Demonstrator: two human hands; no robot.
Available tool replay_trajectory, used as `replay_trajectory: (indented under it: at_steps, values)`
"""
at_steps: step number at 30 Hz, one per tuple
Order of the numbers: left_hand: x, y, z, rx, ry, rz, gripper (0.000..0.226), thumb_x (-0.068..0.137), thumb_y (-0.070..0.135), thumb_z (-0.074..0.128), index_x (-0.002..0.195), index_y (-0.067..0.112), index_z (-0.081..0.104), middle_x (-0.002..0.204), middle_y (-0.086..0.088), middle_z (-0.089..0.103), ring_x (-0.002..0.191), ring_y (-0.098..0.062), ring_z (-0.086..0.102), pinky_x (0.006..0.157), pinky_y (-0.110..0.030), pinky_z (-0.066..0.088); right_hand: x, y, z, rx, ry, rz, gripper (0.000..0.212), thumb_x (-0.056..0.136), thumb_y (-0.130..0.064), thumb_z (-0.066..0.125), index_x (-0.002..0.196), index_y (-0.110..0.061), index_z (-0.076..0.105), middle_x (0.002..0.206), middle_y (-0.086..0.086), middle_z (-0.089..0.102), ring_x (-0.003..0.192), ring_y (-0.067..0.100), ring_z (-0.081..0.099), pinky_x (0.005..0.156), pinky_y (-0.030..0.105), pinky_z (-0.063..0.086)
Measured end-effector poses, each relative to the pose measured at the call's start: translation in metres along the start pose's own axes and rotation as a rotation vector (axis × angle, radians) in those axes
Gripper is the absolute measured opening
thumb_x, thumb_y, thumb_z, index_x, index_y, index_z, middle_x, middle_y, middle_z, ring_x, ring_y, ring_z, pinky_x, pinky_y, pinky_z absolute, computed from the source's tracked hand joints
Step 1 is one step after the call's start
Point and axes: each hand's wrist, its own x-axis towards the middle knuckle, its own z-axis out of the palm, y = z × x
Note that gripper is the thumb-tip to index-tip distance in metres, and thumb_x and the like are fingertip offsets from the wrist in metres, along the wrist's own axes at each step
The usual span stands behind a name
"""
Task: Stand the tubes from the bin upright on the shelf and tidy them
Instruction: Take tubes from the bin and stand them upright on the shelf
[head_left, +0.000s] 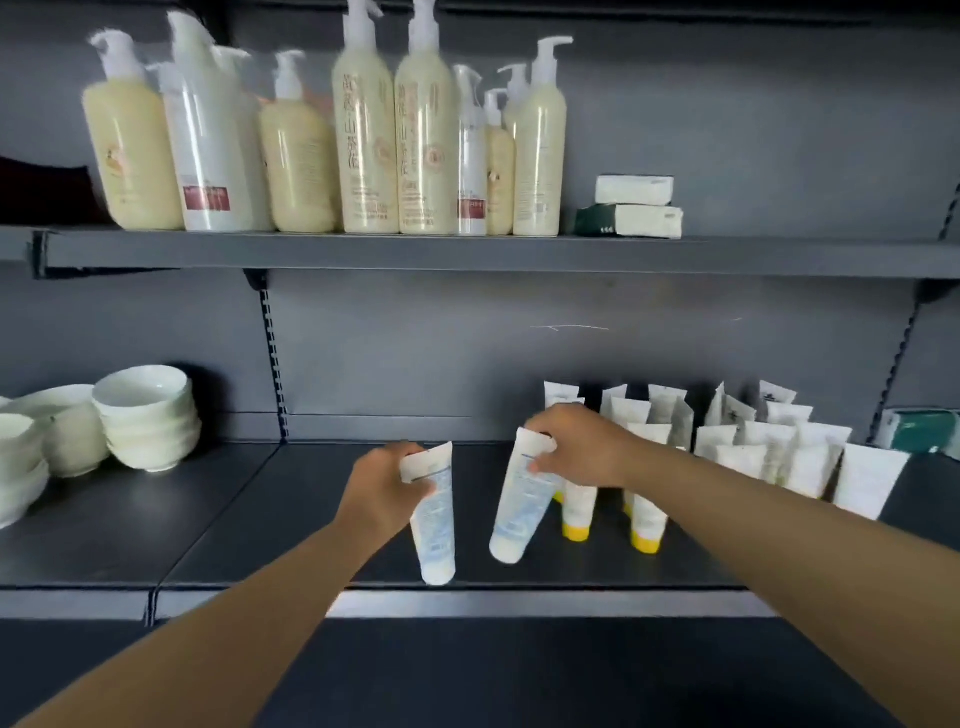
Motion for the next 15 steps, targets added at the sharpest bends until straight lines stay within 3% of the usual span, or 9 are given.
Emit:
replay_trajectory:
  at_steps: [2, 5, 8, 12, 15]
  values:
    - [0.039, -0.010, 0.007, -0.002, 0.004, -0.013, 0.017, 0.080, 0.009, 0.067, 0.084, 0.021, 0.056, 0.076, 0.008, 0.057, 0.075, -0.015, 0.055, 0.054, -0.013, 0.036, 0.044, 0.009, -0.004, -0.029, -0.001, -0.015, 0.024, 0.083, -0.016, 0.067, 0.066, -0.021, 0.051, 0.078, -0.005, 0.052, 0.083, 0.018, 0.055, 0.071, 0.032, 0.044]
    - [0.094, -0.020, 0.020, 0.042, 0.005, 0.010, 0.016, 0.078, 0.008, 0.067, 0.083, 0.019, 0.057, 0.077, 0.005, 0.058, 0.076, -0.017, 0.055, 0.057, -0.020, 0.039, 0.103, 0.024, -0.011, -0.055, 0.007, 0.000, 0.005, 0.083, -0.011, 0.067, 0.086, -0.006, 0.064, 0.089, 0.005, 0.061, 0.085, 0.019, 0.056, 0.070, 0.028, 0.041]
    - [0.140, -0.021, 0.033, 0.051, 0.013, 0.029, 0.016, 0.078, 0.007, 0.066, 0.083, 0.020, 0.057, 0.080, 0.004, 0.057, 0.078, -0.018, 0.056, 0.063, -0.023, 0.039, 0.149, 0.039, -0.011, -0.097, 0.023, 0.032, 0.016, 0.083, -0.011, 0.067, 0.096, -0.003, 0.066, 0.098, 0.008, 0.061, 0.093, 0.023, 0.056, 0.071, 0.026, 0.038]
    - [0.182, -0.031, 0.054, 0.010, -0.018, 0.055, 0.016, 0.078, 0.007, 0.064, 0.077, 0.019, 0.054, 0.073, 0.005, 0.055, 0.069, -0.015, 0.052, 0.050, -0.018, 0.034, 0.195, 0.065, 0.003, -0.196, -0.015, 0.093, 0.021, 0.085, -0.014, 0.064, 0.102, -0.002, 0.066, 0.103, 0.009, 0.061, 0.099, 0.024, 0.056, 0.074, 0.026, 0.038]
    - [0.205, -0.045, 0.065, 0.001, -0.021, 0.042, 0.015, 0.077, 0.008, 0.064, 0.076, 0.020, 0.054, 0.072, 0.005, 0.057, 0.067, -0.016, 0.053, 0.052, -0.022, 0.037, 0.220, 0.083, 0.015, -0.198, -0.036, 0.138, 0.027, 0.083, -0.011, 0.063, 0.109, -0.004, 0.066, 0.116, 0.012, 0.063, 0.109, 0.028, 0.057, 0.087, 0.030, 0.045]
